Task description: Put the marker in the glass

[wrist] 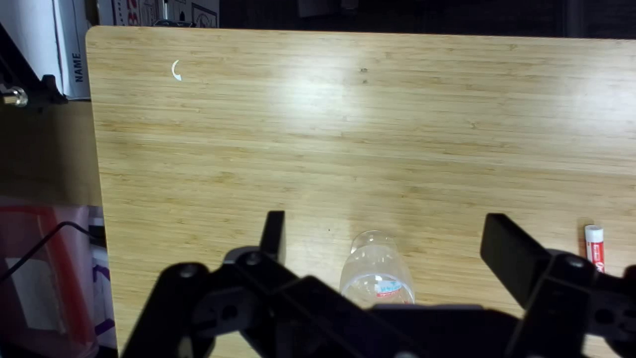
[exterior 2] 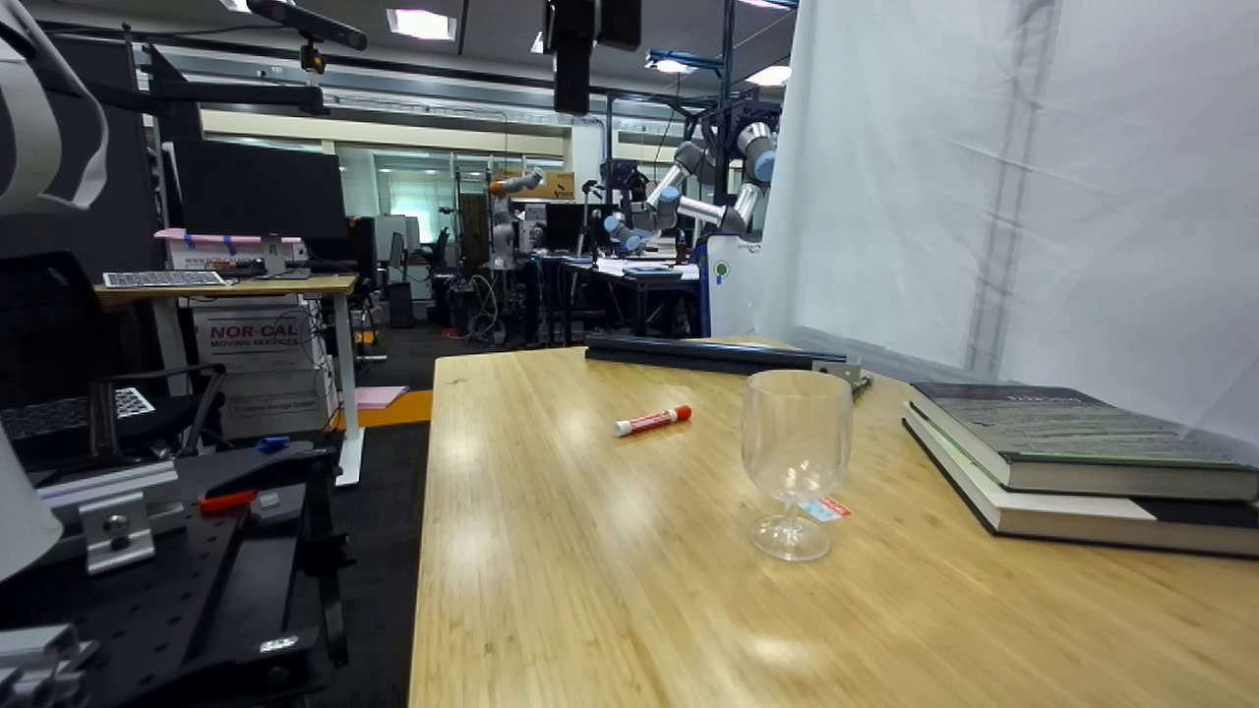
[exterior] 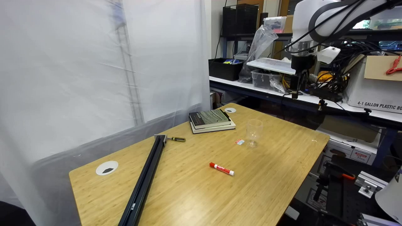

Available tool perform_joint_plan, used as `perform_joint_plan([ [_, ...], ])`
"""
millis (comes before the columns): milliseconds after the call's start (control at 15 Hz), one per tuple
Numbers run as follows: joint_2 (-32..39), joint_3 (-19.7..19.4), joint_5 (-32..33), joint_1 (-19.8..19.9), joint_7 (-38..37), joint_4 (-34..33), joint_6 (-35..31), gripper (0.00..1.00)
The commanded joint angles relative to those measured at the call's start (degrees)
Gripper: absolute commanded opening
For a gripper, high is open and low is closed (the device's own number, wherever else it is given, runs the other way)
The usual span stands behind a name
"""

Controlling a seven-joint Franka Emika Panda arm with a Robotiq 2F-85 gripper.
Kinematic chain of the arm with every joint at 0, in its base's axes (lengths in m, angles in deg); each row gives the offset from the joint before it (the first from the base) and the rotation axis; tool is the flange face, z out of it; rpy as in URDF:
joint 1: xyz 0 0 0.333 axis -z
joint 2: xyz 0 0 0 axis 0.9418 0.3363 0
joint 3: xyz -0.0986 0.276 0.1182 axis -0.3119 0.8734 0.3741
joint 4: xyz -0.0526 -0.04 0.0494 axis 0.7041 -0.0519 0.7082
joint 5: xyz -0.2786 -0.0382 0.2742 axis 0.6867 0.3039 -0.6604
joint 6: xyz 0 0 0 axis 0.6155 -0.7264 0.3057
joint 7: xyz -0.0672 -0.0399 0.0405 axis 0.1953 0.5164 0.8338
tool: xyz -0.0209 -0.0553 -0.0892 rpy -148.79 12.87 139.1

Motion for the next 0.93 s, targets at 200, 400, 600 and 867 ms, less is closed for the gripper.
perform_joint_plan([
  [200,-0.33,-0.38,-0.33,-0.51,1.36,0.14,-0.49,1.0],
  [400,0.44,-0.06,-0.76,-1.49,2.16,-0.26,-0.57,1.0],
  [600,1.68,0.44,-1.0,-2.94,2.87,-0.61,-0.57,1.0],
  [867,3.45,0.98,-1.1,-4.68,3.7,-0.71,-0.8,1.0],
])
